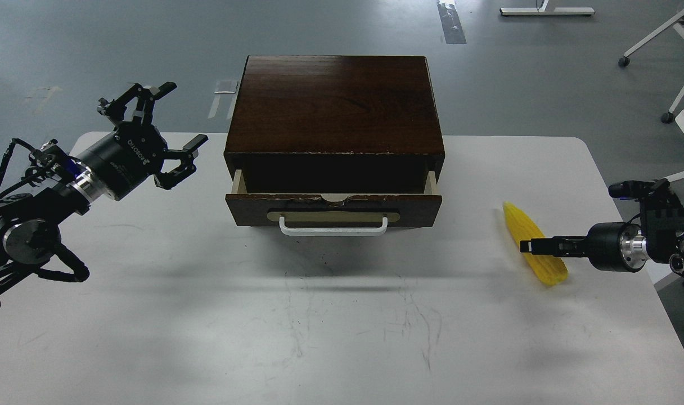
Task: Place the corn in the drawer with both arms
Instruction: 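Reach the right gripper to the yellow corn and grasp it, then lift the corn with the right gripper and lower it into the drawer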
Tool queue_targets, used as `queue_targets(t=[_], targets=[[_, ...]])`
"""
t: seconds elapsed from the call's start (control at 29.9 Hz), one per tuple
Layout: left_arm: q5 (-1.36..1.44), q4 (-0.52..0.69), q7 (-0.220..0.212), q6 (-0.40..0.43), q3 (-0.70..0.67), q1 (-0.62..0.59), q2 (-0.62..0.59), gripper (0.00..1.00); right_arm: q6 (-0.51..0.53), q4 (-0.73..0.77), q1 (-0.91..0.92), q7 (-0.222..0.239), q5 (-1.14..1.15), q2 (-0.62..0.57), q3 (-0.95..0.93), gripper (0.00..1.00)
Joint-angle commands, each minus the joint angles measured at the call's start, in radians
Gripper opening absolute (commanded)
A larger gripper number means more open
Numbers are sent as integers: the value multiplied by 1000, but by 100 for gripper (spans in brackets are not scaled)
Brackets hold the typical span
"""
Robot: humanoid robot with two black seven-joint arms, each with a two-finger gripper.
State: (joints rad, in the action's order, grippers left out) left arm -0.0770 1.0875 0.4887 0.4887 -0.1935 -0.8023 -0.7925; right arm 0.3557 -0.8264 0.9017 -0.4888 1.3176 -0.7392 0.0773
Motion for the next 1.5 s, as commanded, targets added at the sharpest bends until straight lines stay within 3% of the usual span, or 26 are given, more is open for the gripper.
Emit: queue_targets(t=[0.0,0.07,0.23,0.53,0.77,1.07,1.27,1.47], targets=[[-1,-3,0,0,-15,0,-2,98,0,0,0,0,-1,-2,19,32],[-1,-3,0,0,-15,0,-4,98,-1,0,5,0,-1,-2,22,15],[0,-3,0,0,-17,0,-10,98,-3,-11,39,0,-1,0,19,1],[3,-3,0,0,-15,-2,-8,98,5,-158,415,0,-4,-14,32,1],[5,-3,0,0,-15,-2,-10,98,8,-296,712,0,-1,70,172,2],[6,-3,0,0,-14,-2,-11,98,8,-413,898,0,20,193,292,2],[6,-1,0,0,-11,-2,-16,98,-7,-413,918,0,198,302,329,2],[6,2,0,0,-9,0,-31,98,-127,-411,922,0,357,356,340,2]])
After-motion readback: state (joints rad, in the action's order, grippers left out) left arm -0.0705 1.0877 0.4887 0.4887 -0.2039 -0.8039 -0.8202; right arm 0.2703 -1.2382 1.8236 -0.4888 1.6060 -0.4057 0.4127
